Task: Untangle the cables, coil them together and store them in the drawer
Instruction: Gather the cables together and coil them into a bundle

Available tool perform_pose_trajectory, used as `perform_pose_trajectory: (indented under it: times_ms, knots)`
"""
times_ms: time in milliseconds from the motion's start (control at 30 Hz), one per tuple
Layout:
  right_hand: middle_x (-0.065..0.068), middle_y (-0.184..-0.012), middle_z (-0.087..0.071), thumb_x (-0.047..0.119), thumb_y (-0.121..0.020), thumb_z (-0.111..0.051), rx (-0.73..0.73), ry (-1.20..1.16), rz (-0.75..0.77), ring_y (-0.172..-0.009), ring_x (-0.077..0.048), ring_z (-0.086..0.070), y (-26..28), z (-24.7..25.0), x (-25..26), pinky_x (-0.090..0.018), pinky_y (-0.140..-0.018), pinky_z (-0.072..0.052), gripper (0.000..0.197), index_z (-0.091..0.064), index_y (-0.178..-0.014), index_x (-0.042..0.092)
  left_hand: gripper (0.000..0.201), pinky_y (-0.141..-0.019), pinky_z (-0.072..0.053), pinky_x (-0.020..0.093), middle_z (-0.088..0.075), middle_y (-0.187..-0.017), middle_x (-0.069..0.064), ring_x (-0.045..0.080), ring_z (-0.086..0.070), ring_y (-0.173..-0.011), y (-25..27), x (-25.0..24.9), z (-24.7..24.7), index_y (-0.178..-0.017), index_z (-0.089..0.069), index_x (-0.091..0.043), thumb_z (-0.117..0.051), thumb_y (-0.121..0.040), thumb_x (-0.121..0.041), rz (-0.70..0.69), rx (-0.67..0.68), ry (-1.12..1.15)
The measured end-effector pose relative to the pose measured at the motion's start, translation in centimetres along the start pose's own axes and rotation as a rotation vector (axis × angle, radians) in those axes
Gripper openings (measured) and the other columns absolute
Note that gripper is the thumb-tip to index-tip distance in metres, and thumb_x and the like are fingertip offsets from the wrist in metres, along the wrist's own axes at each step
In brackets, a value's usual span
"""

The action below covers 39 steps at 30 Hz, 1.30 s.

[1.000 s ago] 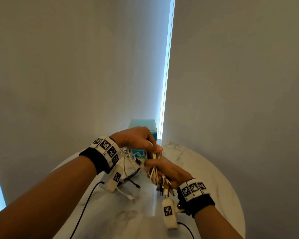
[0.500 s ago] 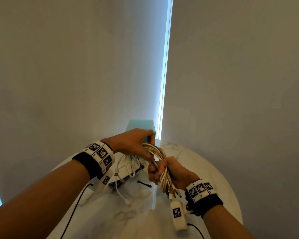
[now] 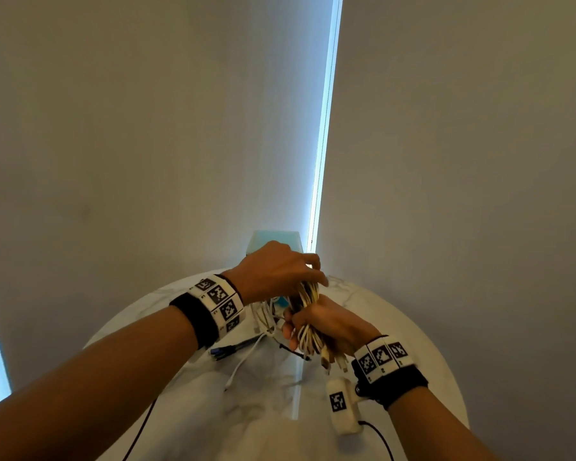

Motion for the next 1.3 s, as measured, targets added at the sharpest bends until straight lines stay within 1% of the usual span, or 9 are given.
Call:
perform_pose_trajectory:
  times_ms: [233,333,433,633,733,867,1067,1167,1300]
  knots:
    - [-0.001,-0.079,-0.079,0.039,-0.092,-0.081,-0.133,0.379,0.031,-0.059,-0.008,-0.071,-0.2,-0.5,1.6,-0.021,-0.06,-0.057,0.031,-0.076,-0.104,0.011,0.054,-0.06,-0.064,0.041,-0.069,-0.102,0.006,0.024,-0.072,-0.063,0.2,1.0,-0.6,-0.114,-0.065,-0.013,-0.098,-0.073,-0.028,0.004,-0.165,-0.068]
    - [-0.006,-0.081,-0.077,0.02,-0.098,-0.075,-0.125,0.343,0.062,-0.068,-0.014,-0.074,-1.0,-0.1,1.5,-0.029,-0.073,-0.063,0.017,-0.074,-0.108,0.006,0.05,-0.053,-0.062,0.041,-0.068,-0.1,0.011,0.025,-0.066,-0.054,-0.2,1.5,0.1,-0.111,-0.065,-0.008,-0.097,-0.073,-0.019,-0.026,-0.221,-0.04]
    - [-0.018,-0.103,-0.08,0.005,-0.101,-0.068,0.015,0.008,0.108,-0.097,-0.032,-0.079,-0.9,0.1,1.1,-0.044,-0.099,-0.062,0.02,-0.071,-0.12,0.0,0.038,-0.054,-0.06,0.04,-0.068,-0.097,0.011,0.025,-0.065,-0.056,-0.5,2.0,0.9,-0.108,-0.068,-0.008,-0.092,-0.079,-0.014,-0.054,-0.233,0.029]
    - [-0.006,-0.078,-0.07,0.019,-0.105,-0.068,-0.028,0.032,0.239,-0.064,-0.015,-0.067,-1.3,0.8,1.0,-0.027,-0.064,-0.059,0.024,-0.072,-0.122,0.003,0.028,-0.079,-0.056,0.029,-0.074,-0.101,-0.004,0.009,-0.064,-0.08,0.1,3.1,0.8,-0.114,-0.077,-0.022,-0.085,-0.089,-0.03,0.141,-0.147,0.359]
    - [0.001,-0.071,-0.068,0.033,-0.103,-0.071,0.033,0.094,0.176,-0.058,-0.01,-0.062,-1.9,1.2,1.4,-0.022,-0.061,-0.055,0.029,-0.074,-0.115,0.007,0.028,-0.073,-0.049,0.017,-0.073,-0.093,-0.014,0.003,-0.067,-0.078,0.1,3.8,1.0,-0.112,-0.078,-0.024,-0.085,-0.088,-0.037,0.297,0.007,0.549]
    - [0.006,-0.071,-0.071,0.034,-0.103,-0.071,0.175,0.07,0.118,-0.055,-0.008,-0.055,-2.1,1.2,1.7,-0.022,-0.057,-0.053,0.027,-0.07,-0.11,0.008,0.022,-0.068,-0.047,0.018,-0.072,-0.083,-0.013,0.007,-0.068,-0.072,-0.1,4.6,1.0,-0.098,-0.075,-0.026,-0.083,-0.088,-0.045,0.385,0.309,0.608]
    - [-0.003,-0.066,-0.058,0.028,-0.087,-0.089,0.148,-0.001,0.008,-0.056,-0.017,-0.051,-3.8,0.1,-0.9,-0.027,-0.057,-0.05,0.031,-0.068,-0.1,0.01,0.025,-0.055,-0.039,0.014,-0.067,-0.071,-0.007,0.005,-0.059,-0.057,-0.2,3.8,-0.4,-0.079,-0.068,-0.021,-0.084,-0.085,-0.038,0.33,0.271,0.463]
    - [-0.005,-0.07,-0.063,0.02,-0.092,-0.084,0.114,-0.087,0.016,-0.059,-0.017,-0.058,-4.0,-0.2,-2.3,-0.029,-0.062,-0.055,0.02,-0.071,-0.102,0.008,0.022,-0.062,-0.039,0.017,-0.065,-0.079,-0.016,0.002,-0.06,-0.069,-0.2,3.5,-1.0,-0.09,-0.069,-0.029,-0.085,-0.084,-0.042,0.331,0.323,0.426]
    - [-0.009,-0.074,-0.066,0.019,-0.092,-0.084,0.087,-0.08,0.048,-0.063,-0.02,-0.062,-4.6,0.2,-5.1,-0.036,-0.071,-0.057,0.025,-0.073,-0.107,0.002,0.041,-0.08,-0.051,0.025,-0.079,-0.109,-0.005,0.006,-0.073,-0.083,-0.2,3.7,-0.4,-0.13,-0.065,-0.027,-0.078,-0.095,-0.043,0.287,0.624,0.536]
Point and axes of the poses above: each hand's wrist, its own y-axis away from the middle knuckle, its own z-axis out of the back of the hand, x = y × z, the point moved 1 cm from there along -y, towards the middle knuckle
